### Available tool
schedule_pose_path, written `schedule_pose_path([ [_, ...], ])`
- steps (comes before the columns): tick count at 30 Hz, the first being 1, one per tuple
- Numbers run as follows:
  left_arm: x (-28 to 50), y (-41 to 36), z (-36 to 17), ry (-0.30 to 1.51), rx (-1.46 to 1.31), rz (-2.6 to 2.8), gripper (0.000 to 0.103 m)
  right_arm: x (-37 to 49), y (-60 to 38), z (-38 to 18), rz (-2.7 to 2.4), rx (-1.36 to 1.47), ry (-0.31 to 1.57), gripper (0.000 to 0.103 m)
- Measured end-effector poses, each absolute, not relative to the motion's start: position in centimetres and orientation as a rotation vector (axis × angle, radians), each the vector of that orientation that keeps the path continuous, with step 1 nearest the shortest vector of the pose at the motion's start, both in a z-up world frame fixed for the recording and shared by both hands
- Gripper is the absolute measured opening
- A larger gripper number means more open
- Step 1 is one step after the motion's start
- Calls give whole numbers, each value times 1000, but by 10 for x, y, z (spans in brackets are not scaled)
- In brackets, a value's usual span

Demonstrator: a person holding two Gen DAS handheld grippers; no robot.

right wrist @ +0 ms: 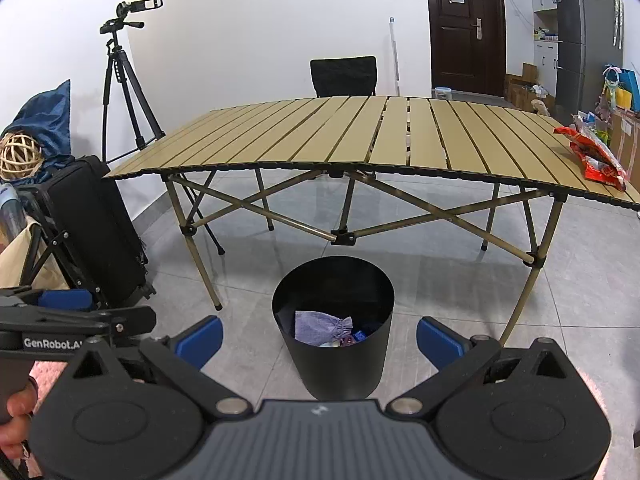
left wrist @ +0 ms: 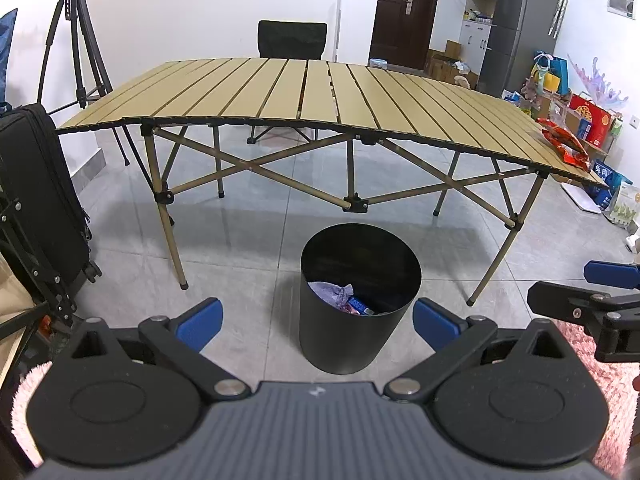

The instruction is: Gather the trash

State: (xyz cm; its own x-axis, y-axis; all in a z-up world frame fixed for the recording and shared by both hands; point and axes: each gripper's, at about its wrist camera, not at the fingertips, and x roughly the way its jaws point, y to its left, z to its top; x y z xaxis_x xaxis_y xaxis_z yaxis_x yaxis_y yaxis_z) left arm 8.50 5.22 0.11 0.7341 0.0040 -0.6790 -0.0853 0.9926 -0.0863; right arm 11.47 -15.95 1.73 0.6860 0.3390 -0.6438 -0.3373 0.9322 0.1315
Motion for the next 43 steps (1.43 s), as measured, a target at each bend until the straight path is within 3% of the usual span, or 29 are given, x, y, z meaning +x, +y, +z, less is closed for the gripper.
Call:
schedule_pose_path([
  [43, 83, 49, 6, 741, -104, 36, 103, 115, -159, 22, 406, -17, 724, 103],
])
